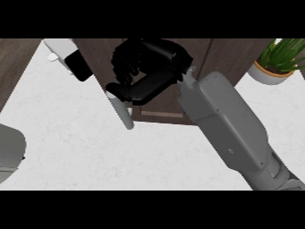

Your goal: Pick up the bottled water, place it into the cabinet and close the cabinet

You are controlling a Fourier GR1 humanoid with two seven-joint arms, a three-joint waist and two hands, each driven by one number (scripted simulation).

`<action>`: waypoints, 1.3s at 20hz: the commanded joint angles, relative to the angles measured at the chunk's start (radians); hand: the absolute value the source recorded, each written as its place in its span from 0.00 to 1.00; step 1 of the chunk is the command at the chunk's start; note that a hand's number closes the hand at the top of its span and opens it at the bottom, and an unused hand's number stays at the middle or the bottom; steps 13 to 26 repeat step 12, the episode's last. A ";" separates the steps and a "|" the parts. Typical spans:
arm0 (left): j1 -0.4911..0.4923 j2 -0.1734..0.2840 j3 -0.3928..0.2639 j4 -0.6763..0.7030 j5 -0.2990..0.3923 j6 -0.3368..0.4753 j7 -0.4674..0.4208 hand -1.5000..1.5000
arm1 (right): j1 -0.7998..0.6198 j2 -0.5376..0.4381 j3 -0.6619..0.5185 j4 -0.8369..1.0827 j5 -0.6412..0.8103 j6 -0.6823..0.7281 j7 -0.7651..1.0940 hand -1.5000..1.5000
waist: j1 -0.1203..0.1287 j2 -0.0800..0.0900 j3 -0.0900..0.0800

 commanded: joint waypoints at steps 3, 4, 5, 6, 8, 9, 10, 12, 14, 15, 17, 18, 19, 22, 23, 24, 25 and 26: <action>-0.009 0.008 0.019 -0.007 0.001 -0.036 0.020 0.00 | -0.158 -0.044 -0.133 0.119 0.099 -0.081 -0.138 0.00 | 0.018 0.015 0.001; -0.042 -0.017 -0.001 0.035 -0.023 -0.036 0.005 0.00 | -0.176 -0.039 -0.126 0.114 0.108 -0.102 -0.121 0.00 | 0.008 0.013 0.000; -0.036 -0.023 -0.003 -0.018 -0.026 -0.004 0.020 0.00 | -0.149 -0.038 -0.124 0.093 0.111 -0.110 -0.128 0.00 | 0.000 0.010 0.002; -0.023 -0.014 0.020 -0.009 -0.013 -0.017 0.019 0.00 | -0.182 -0.051 -0.144 0.115 0.114 -0.118 -0.129 0.00 | 0.014 0.012 0.001; -0.055 -0.008 0.007 -0.006 -0.023 0.002 0.036 0.00 | -0.174 -0.028 -0.131 0.088 0.135 -0.157 -0.140 0.00 | -0.005 0.011 0.001; -0.060 -0.038 -0.015 0.004 -0.038 -0.021 0.016 0.00 | -0.206 -0.025 -0.139 0.095 0.134 -0.173 -0.124 0.00 | 0.001 0.010 0.000; -0.068 -0.021 -0.001 0.001 -0.031 -0.009 0.031 0.00 | -0.197 -0.021 -0.134 0.090 0.138 -0.178 -0.123 0.00 | -0.005 0.010 0.001; -0.061 -0.027 -0.014 -0.015 -0.030 -0.009 0.046 0.00 | -0.191 -0.014 -0.142 0.122 0.147 -0.170 -0.157 0.00 | 0.007 0.013 0.001; -0.061 -0.027 -0.014 -0.015 -0.030 -0.009 0.046 0.00 | -0.191 -0.014 -0.142 0.122 0.147 -0.170 -0.157 0.00 | 0.007 0.013 0.001; -0.061 -0.027 -0.014 -0.015 -0.030 -0.009 0.046 0.00 | -0.191 -0.014 -0.142 0.122 0.147 -0.170 -0.157 0.00 | 0.007 0.013 0.001; -0.061 -0.027 -0.014 -0.015 -0.030 -0.009 0.046 0.00 | -0.191 -0.014 -0.142 0.122 0.147 -0.170 -0.157 0.00 | 0.007 0.013 0.001; -0.061 -0.027 -0.014 -0.015 -0.030 -0.009 0.046 0.00 | -0.191 -0.014 -0.142 0.122 0.147 -0.170 -0.157 0.00 | 0.007 0.013 0.001; -0.061 -0.027 -0.014 -0.015 -0.030 -0.009 0.046 0.00 | -0.191 -0.014 -0.142 0.122 0.147 -0.170 -0.157 0.00 | 0.007 0.013 0.001; -0.061 -0.027 -0.014 -0.015 -0.030 -0.009 0.046 0.00 | -0.191 -0.014 -0.142 0.122 0.147 -0.170 -0.157 0.00 | 0.007 0.013 0.001; -0.061 -0.027 -0.014 -0.015 -0.030 -0.009 0.046 0.00 | -0.191 -0.014 -0.142 0.122 0.147 -0.170 -0.157 0.00 | 0.007 0.013 0.001; -0.061 -0.027 -0.014 -0.015 -0.030 -0.009 0.046 0.00 | -0.191 -0.014 -0.142 0.122 0.147 -0.170 -0.157 0.00 | 0.007 0.013 0.001; -0.061 -0.027 -0.014 -0.015 -0.030 -0.009 0.046 0.00 | -0.191 -0.014 -0.142 0.122 0.147 -0.170 -0.157 0.00 | 0.007 0.013 0.001; -0.061 -0.027 -0.014 -0.015 -0.030 -0.009 0.046 0.00 | -0.191 -0.014 -0.142 0.122 0.147 -0.170 -0.157 0.00 | 0.007 0.013 0.001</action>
